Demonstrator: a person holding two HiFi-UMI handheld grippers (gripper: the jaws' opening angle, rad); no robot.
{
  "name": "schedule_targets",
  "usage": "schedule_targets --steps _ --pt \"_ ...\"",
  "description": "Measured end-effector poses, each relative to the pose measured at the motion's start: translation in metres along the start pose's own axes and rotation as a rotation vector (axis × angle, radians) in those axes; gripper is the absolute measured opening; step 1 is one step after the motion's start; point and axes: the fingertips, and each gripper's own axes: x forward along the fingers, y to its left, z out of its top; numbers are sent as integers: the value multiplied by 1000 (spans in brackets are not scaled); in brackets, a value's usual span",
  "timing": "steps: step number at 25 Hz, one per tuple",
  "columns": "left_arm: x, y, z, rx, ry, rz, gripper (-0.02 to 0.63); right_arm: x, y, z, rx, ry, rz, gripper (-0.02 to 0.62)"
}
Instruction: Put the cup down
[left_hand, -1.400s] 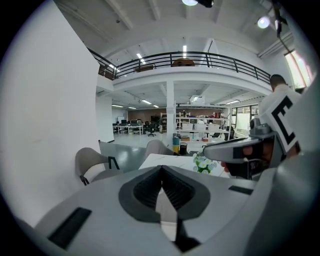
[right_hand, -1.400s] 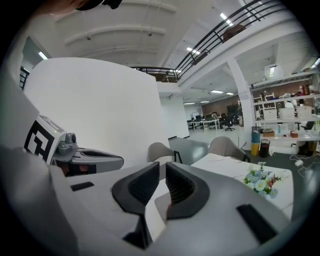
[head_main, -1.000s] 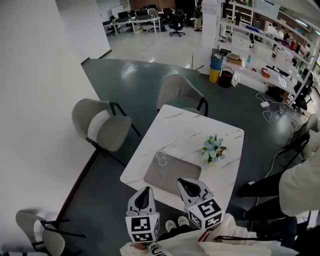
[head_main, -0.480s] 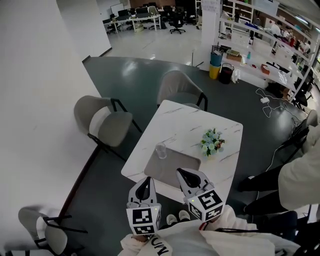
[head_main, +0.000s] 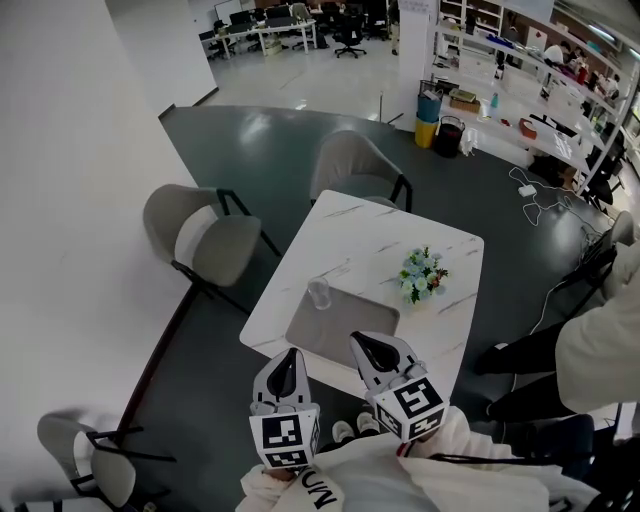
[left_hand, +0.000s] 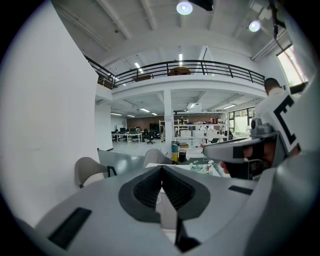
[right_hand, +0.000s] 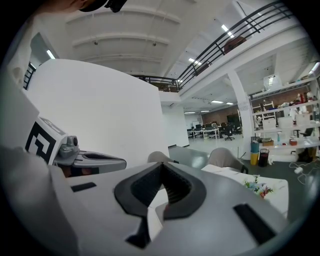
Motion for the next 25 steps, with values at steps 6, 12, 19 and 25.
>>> schedule_targets --steps 6,12,19,25 --pt "2 1 -7 8 16 7 9 3 1 -2 8 -4 7 6" --pt "3 2 -6 3 15 3 9 4 2 -4 0 9 9 5" --pt "7 4 -8 -10 19 1 9 8 0 -6 20 5 17 5" --pt "8 5 -9 -9 21 5 9 9 -3 -7 16 11 14 5"
